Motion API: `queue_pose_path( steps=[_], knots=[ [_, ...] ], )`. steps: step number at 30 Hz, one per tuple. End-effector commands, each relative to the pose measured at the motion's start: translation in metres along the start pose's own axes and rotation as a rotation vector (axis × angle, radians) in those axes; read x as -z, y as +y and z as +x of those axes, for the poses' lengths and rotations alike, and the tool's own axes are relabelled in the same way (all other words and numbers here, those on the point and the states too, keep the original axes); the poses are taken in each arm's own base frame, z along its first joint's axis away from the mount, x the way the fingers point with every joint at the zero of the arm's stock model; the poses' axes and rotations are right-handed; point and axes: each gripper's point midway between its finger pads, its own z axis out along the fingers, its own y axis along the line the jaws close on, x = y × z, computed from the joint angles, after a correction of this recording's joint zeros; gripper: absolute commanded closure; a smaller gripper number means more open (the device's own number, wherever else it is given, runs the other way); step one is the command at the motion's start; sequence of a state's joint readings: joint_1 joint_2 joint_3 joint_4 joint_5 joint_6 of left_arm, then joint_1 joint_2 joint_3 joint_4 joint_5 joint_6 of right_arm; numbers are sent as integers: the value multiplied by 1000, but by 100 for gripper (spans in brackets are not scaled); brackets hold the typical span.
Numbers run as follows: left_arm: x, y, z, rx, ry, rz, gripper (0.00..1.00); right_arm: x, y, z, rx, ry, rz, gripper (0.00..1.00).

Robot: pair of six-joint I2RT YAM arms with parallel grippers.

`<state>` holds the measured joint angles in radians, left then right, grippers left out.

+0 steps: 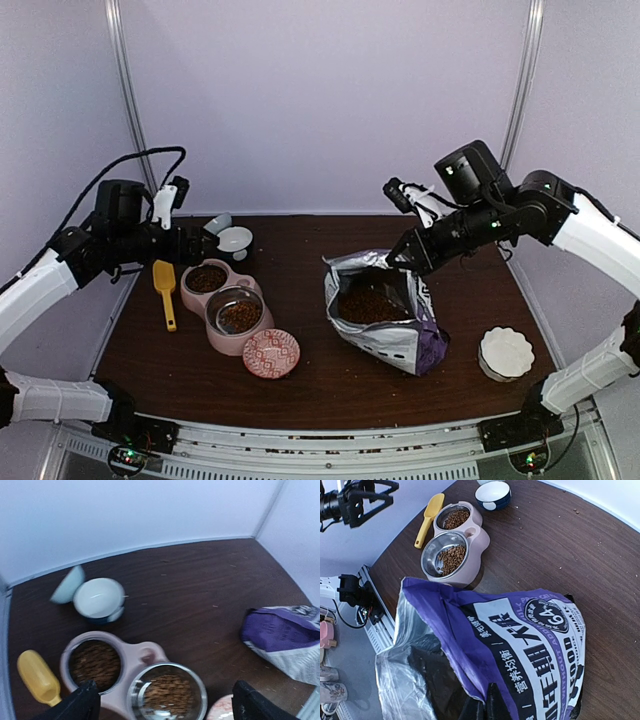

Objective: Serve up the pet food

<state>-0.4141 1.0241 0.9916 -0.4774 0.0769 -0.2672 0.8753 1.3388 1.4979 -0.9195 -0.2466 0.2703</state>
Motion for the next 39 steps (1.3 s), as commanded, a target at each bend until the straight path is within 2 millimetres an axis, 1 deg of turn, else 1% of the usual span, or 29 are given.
queue_pose_path(
  steps=[1,3,4,8,11,12,14,18,21,22,23,24,25,27,28,29,30,31,32,35,37,39],
  knots=[
    [10,-77,-23,-7,-49,279,6,36,9,-49,-89,-256,-31,100],
    [16,-102,-27,78,-56,380,7,32,-6,-56,-198,-313,32,100],
    [19,-113,-30,130,-63,422,7,30,-11,-59,-246,-341,44,100],
    [27,-155,-29,311,-38,598,7,24,-18,-75,-377,-474,88,100],
    [32,-183,-26,372,-5,708,6,17,-10,-82,-384,-518,149,100],
    [31,-189,-23,374,12,725,6,12,-3,-83,-374,-516,157,100],
    [24,-196,-16,373,54,731,6,1,3,-85,-370,-507,173,100],
    [-2,-197,8,371,160,678,6,-19,12,-85,-367,-493,188,100],
    [-19,-195,24,360,223,629,6,-27,15,-83,-365,-484,194,100],
    [-23,-194,30,355,241,610,8,-29,15,-82,-366,-481,194,100],
    [-27,-193,33,354,254,595,11,-28,16,-82,-364,-481,193,96],
    [-30,-192,36,351,259,586,16,-27,16,-82,-353,-479,191,88],
    [-31,-192,38,347,260,583,25,-25,16,-82,-338,-480,192,73],
    [-35,-192,38,342,255,578,48,-20,16,-81,-290,-475,201,39],
    [-36,-193,36,342,249,578,61,-14,14,-80,-268,-479,210,29],
    [-37,-193,34,340,240,576,73,-9,10,-78,-256,-481,228,21],
    [-38,-193,31,338,229,575,82,-4,2,-75,-260,-489,258,13],
    [-38,-193,28,331,217,576,88,2,-7,-71,-275,-493,289,6],
    [-39,-193,26,323,208,575,91,6,-19,-65,-296,-494,317,1],
    [-40,-195,20,274,185,582,100,11,-57,-43,-353,-483,397,0],
    [-38,-202,14,224,174,618,100,2,-72,-24,-326,-448,420,0],
    [-35,-211,8,163,170,665,100,-15,-76,-6,-262,-407,400,0]
  ],
)
